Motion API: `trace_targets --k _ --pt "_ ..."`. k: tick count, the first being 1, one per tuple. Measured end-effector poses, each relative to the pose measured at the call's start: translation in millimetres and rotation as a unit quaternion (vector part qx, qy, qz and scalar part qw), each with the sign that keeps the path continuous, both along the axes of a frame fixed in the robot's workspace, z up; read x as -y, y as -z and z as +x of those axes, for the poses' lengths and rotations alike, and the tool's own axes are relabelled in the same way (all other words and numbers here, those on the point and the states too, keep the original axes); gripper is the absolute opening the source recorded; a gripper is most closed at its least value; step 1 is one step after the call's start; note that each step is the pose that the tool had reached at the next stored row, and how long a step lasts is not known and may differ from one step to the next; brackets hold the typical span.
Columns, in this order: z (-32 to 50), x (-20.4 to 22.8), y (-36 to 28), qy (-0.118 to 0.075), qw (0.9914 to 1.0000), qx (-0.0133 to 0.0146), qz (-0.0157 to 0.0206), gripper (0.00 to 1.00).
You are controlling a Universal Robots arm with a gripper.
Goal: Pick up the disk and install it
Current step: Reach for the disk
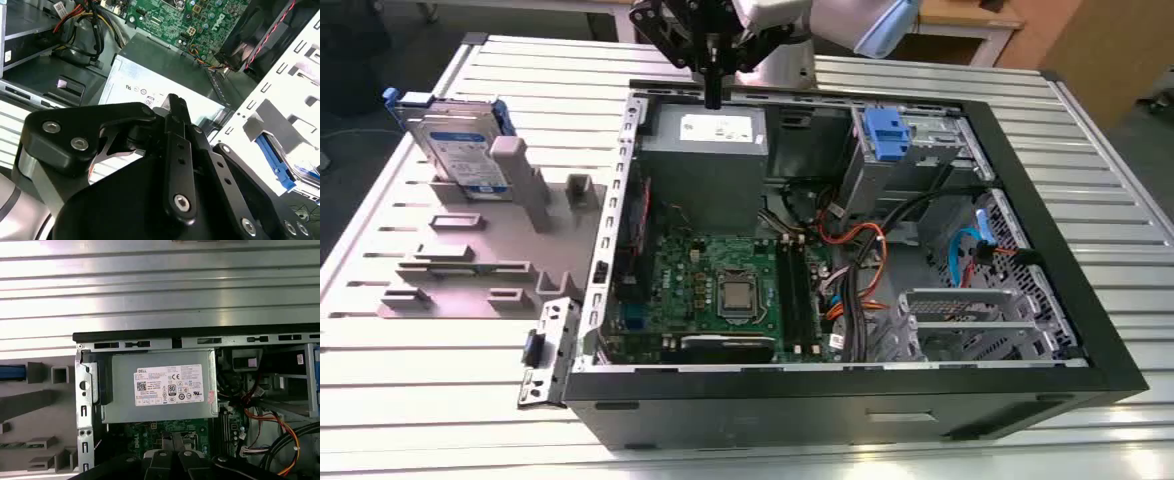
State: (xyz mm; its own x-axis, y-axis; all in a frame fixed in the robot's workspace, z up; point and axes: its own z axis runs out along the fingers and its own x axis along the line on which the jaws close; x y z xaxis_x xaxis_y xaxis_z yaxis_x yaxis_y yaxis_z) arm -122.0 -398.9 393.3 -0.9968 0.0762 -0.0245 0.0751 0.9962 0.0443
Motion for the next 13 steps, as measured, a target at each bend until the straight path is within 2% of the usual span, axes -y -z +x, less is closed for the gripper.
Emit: trace_targets --k 13 --pt "-2.7 0.0 0.0 0.000 1.00000 0.0000 0.0008 0.11"
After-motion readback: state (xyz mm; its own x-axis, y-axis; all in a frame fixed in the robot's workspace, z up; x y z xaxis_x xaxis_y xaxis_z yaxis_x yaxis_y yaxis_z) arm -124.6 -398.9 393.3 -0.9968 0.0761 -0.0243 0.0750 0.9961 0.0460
